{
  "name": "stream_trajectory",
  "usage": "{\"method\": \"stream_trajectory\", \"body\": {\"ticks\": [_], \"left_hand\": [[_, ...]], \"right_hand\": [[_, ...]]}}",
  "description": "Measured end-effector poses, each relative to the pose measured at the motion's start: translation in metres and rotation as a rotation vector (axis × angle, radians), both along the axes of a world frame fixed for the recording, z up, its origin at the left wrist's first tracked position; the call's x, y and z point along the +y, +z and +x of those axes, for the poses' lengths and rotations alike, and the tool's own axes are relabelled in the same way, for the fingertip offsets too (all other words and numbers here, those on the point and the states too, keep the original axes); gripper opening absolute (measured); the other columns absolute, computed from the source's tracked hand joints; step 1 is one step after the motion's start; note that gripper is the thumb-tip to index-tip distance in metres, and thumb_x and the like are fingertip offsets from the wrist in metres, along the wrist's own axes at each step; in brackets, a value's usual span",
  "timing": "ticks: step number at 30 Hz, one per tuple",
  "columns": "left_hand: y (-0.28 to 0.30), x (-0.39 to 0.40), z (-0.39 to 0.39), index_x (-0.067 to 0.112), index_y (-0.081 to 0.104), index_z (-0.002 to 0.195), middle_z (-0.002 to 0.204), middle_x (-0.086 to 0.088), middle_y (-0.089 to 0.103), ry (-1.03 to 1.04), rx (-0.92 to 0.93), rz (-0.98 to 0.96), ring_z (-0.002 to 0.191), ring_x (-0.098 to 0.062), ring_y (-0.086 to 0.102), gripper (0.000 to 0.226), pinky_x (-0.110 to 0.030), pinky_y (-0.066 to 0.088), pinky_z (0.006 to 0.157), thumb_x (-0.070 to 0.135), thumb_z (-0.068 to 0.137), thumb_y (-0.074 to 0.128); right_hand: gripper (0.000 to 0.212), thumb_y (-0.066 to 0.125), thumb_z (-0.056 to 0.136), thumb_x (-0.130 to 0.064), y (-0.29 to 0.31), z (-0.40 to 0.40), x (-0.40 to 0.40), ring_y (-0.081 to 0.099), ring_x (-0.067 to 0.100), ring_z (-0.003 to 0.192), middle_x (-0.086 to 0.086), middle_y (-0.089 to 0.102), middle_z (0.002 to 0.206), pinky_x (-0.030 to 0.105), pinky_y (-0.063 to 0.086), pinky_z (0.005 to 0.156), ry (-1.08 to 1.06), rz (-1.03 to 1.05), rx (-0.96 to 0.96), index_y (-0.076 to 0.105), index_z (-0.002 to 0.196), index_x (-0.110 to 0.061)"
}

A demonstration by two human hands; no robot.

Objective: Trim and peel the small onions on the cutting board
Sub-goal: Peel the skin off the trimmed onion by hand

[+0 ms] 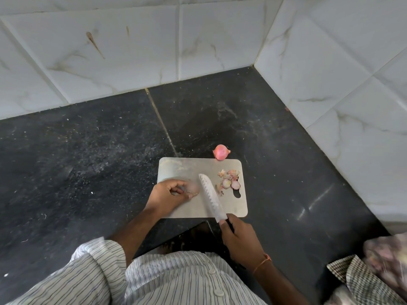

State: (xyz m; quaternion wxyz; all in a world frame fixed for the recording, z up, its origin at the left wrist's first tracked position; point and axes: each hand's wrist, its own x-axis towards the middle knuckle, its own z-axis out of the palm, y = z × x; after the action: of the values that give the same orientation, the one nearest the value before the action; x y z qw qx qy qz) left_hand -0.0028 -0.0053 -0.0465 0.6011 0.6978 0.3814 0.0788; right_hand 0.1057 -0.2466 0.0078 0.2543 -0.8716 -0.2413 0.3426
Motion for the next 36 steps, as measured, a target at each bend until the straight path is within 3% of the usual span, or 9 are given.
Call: {"method": "stream_trajectory", "body": {"ticks": [9, 13, 18, 23, 29, 33, 36], "left_hand": [[-0.003, -0.002, 0.0, 0.039, 0.081, 0.096, 0.085, 0.013, 0.078, -0.001, 0.024, -0.001, 0.076, 0.004, 0.069, 0.031, -0.012, 0.055, 0.078, 0.032, 0.073, 0.1], [-0.002, -0.002, 0.0, 0.04, 0.081, 0.095, 0.088, 0.005, 0.078, 0.003, 0.022, 0.011, 0.078, 0.002, 0.07, 0.028, -0.012, 0.054, 0.078, 0.033, 0.074, 0.099], [-0.005, -0.002, -0.002, 0.043, 0.082, 0.095, 0.089, 0.007, 0.08, 0.032, 0.038, 0.009, 0.08, -0.001, 0.071, 0.029, -0.014, 0.057, 0.079, 0.042, 0.072, 0.1], [-0.003, -0.006, 0.002, 0.036, 0.083, 0.095, 0.09, 0.019, 0.08, 0.053, 0.02, 0.001, 0.08, 0.001, 0.071, 0.025, -0.018, 0.06, 0.081, 0.035, 0.075, 0.099], [-0.003, -0.005, 0.004, 0.03, 0.085, 0.099, 0.094, 0.019, 0.081, 0.077, 0.028, -0.022, 0.084, 0.0, 0.074, 0.027, -0.014, 0.058, 0.081, 0.034, 0.076, 0.098], [-0.002, -0.005, 0.005, 0.03, 0.085, 0.097, 0.093, 0.018, 0.082, 0.091, 0.03, -0.039, 0.086, -0.001, 0.075, 0.026, -0.015, 0.06, 0.081, 0.034, 0.076, 0.099], [-0.001, -0.006, 0.006, 0.028, 0.085, 0.099, 0.094, 0.017, 0.082, 0.091, 0.026, -0.042, 0.089, -0.004, 0.077, 0.027, -0.017, 0.06, 0.084, 0.034, 0.076, 0.098]], "right_hand": [[0.028, 0.046, 0.111, -0.038, -0.001, -0.004, 0.025, 0.066, 0.017, 0.081, -0.002, 0.067, 0.086, 0.046, 0.059, 0.078, 0.116, -0.026, -0.099, 0.055, 0.09, -0.02], [0.027, 0.04, 0.113, -0.037, 0.0, -0.003, 0.04, 0.066, 0.022, 0.078, 0.002, 0.068, 0.087, 0.045, 0.056, 0.074, 0.2, -0.069, -0.155, 0.053, 0.099, -0.018], [0.026, 0.039, 0.113, -0.036, 0.001, -0.001, 0.057, 0.066, 0.026, 0.08, 0.007, 0.071, 0.091, 0.043, 0.055, 0.072, 0.214, -0.077, -0.169, 0.054, 0.105, -0.016], [0.022, 0.037, 0.114, -0.036, -0.002, -0.006, 0.052, 0.066, 0.024, 0.079, 0.002, 0.066, 0.087, 0.041, 0.055, 0.07, 0.225, -0.09, -0.178, 0.048, 0.103, -0.02], [0.021, 0.037, 0.114, -0.036, -0.007, -0.019, 0.028, 0.066, 0.019, 0.079, -0.003, 0.064, 0.088, 0.035, 0.052, 0.07, 0.225, -0.1, -0.173, 0.048, 0.102, -0.022], [0.02, 0.037, 0.114, -0.035, -0.01, -0.025, 0.019, 0.067, 0.021, 0.079, 0.0, 0.068, 0.089, 0.042, 0.055, 0.073, 0.218, -0.095, -0.159, 0.048, 0.102, -0.023], [0.02, 0.038, 0.113, -0.035, -0.012, -0.03, 0.015, 0.067, 0.021, 0.076, -0.002, 0.066, 0.085, 0.038, 0.052, 0.068, 0.215, -0.091, -0.167, 0.047, 0.1, -0.024]]}}
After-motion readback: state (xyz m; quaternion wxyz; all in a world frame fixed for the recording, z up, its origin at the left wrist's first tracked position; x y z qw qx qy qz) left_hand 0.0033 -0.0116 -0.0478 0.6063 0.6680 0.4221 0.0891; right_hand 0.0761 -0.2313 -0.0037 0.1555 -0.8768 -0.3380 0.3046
